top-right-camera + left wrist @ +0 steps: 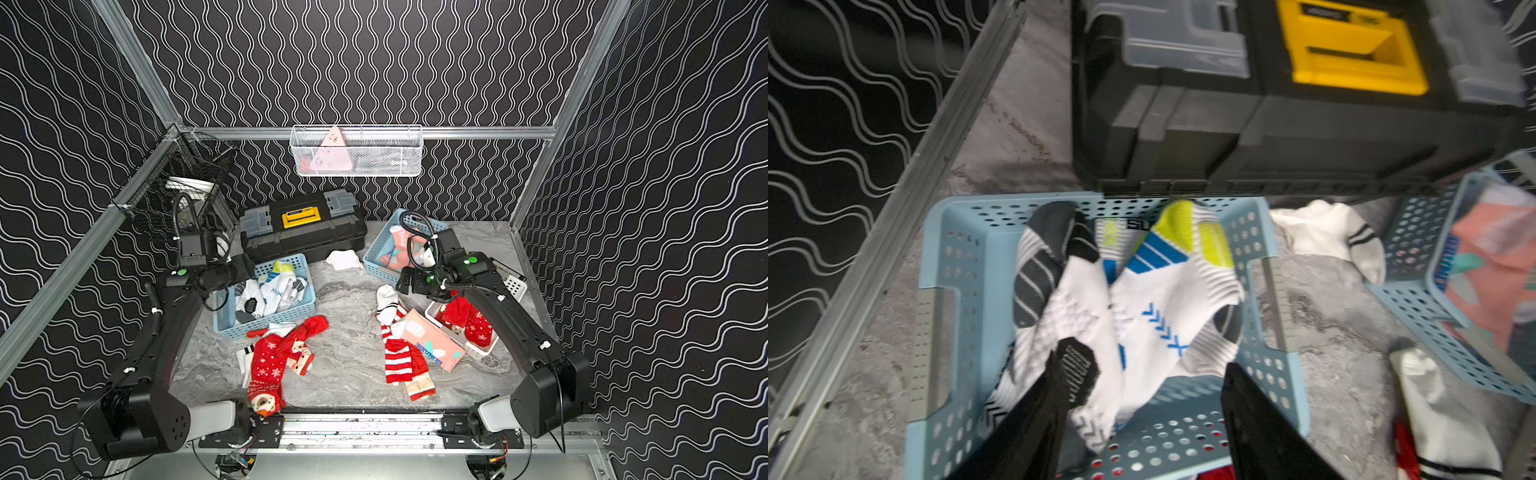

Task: Sort the socks into the basket by color
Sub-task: Pick up the sock at the center of the board.

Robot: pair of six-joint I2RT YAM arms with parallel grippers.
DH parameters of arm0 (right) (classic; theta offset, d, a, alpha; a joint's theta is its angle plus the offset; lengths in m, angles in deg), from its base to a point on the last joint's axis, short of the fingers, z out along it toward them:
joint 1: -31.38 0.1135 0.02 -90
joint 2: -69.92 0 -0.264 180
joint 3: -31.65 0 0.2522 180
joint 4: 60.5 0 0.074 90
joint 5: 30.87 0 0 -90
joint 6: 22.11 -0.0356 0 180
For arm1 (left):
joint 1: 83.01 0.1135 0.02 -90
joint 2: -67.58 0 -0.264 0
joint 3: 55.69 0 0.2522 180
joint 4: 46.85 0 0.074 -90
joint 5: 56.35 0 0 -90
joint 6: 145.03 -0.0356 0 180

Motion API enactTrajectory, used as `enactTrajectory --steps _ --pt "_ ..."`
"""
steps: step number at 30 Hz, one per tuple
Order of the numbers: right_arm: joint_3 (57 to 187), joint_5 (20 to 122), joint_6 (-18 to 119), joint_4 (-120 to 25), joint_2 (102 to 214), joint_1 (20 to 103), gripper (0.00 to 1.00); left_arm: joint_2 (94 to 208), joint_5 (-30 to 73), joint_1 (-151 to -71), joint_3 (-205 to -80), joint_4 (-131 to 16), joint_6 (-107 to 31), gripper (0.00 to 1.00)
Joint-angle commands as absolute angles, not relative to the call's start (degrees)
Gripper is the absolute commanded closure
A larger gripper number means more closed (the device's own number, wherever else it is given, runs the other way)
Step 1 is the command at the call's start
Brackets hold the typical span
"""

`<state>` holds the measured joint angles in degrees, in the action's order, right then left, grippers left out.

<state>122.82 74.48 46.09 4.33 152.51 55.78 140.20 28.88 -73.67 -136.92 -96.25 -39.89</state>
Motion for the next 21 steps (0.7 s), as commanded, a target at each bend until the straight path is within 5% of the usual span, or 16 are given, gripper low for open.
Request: enactTrajectory --steps 1,7,12,17,21 --pt "124.55 75.03 47.19 4.47 154.46 59.66 0.0 138.85 27.48 -76.67 -137.37 -96.74 -37.32 0.37" --pt "125.36 72.84 48.24 5.51 157.9 64.85 0.13 137.31 28.68 -84.68 -137.06 -96.87 -34.88 0.37" --pt "124.12 70.78 48.51 6.38 160.32 67.62 0.46 135.66 29.76 -89.29 -135.92 -96.89 -33.02 0.38" --pt "120.63 69.69 49.81 7.09 160.39 68.73 0.53 134.6 30.23 -91.09 -135.29 -97.17 -32.35 0.38" --pt "119.17 72.21 50.55 7.22 161.65 69.66 0.74 134.26 30.2 -91.82 -135.6 -97.32 -31.83 0.38"
